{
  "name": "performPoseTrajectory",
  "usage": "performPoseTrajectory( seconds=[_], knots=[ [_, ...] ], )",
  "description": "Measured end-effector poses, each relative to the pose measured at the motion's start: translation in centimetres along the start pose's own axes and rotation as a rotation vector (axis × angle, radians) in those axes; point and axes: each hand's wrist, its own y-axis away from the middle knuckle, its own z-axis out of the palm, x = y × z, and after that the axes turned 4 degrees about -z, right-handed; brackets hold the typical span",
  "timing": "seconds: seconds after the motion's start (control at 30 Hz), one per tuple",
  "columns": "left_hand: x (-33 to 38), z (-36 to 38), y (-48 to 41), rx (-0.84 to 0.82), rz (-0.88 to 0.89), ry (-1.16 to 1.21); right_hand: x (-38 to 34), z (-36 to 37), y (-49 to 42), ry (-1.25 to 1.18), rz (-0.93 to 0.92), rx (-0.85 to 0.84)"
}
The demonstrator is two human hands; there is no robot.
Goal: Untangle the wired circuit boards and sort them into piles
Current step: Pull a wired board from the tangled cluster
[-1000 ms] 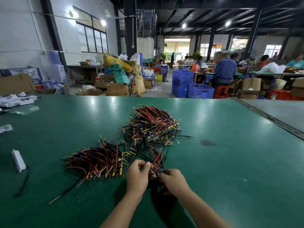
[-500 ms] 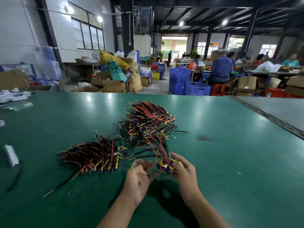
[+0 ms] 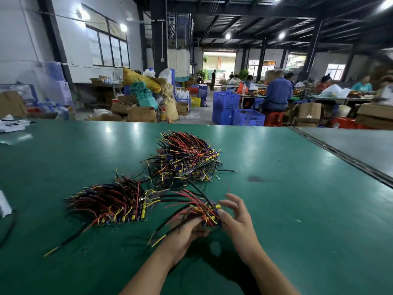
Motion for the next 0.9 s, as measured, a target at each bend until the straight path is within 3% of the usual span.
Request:
performPoseTrajectory(
  seconds=[0.1,0.27,0.37,0.43,0.57,0.73,0.9],
  knots=[
    [-0.2,0.2,-0.2,0.09,0.027,0.07,-0.4,-0.4,0.1,0.214,0.011,0.157],
    [-0.9,-0.2,0.5,0.013,0.19,-0.112,-1.2,0.3,0.4,-0.002,0.32,-0.095],
    [-1.1,-1.3,0.7,-0.031,0.354,-0.391,-1.1,0.4,0.3,-0.021,0.386,-0.125],
    [-1.2,-1.6,0.6,-0.041,0.254,-0.465,-1.3,0.7,0.3,-0.014,0.36,-0.17],
    [-1.0,-0.9,0.3,0.009,0.123,-0.226,-1.9,1.1,0.5,0.05,0.333,-0.196],
    [-0.3,0.6,-0.1,0.013,0.029,0.066,-1.6,2.0,1.0,-0.216,0.412,-0.098],
    [0.2,0.8,0.1,-0.02,0.054,0.144,-1.3,2.1,1.2,-0.345,0.399,-0.103]
  ],
)
